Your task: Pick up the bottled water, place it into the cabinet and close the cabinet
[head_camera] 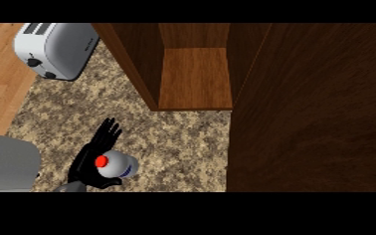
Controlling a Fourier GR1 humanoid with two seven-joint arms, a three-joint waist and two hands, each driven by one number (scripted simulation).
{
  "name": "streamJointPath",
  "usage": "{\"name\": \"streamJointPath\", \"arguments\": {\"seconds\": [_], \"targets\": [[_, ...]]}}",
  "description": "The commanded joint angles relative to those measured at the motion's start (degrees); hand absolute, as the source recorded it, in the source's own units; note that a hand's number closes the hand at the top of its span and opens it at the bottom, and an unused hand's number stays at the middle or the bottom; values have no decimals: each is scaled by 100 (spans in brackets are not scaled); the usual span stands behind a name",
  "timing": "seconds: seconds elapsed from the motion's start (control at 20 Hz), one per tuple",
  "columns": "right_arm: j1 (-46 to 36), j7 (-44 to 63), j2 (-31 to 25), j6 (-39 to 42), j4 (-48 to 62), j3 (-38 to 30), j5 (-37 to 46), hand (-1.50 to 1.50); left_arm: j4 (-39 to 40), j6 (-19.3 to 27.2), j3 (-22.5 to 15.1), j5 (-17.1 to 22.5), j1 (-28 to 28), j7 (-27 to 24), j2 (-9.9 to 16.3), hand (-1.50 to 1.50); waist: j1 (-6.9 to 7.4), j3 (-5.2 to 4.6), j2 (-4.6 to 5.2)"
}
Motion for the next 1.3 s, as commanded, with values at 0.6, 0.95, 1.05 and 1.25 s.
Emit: {"name": "streamJointPath", "arguments": {"seconds": [0.6,0.95,1.05,1.25], "targets": [[73,243,-54,-122,-324,69,10,-150,17,-694,-451,77,-177,-65,-597,150,-31,-114,43],[509,-533,-53,126,122,274,202,-150,-401,-240,-620,-5,135,-181,-753,150,-20,-107,29],[36,-576,-59,123,565,-60,90,-150,-280,-220,-337,190,197,-376,-493,150,9,-107,38],[239,-300,-240,208,83,-119,-159,-150,11,211,563,935,-219,-328,-162,150,-43,-116,59]]}}
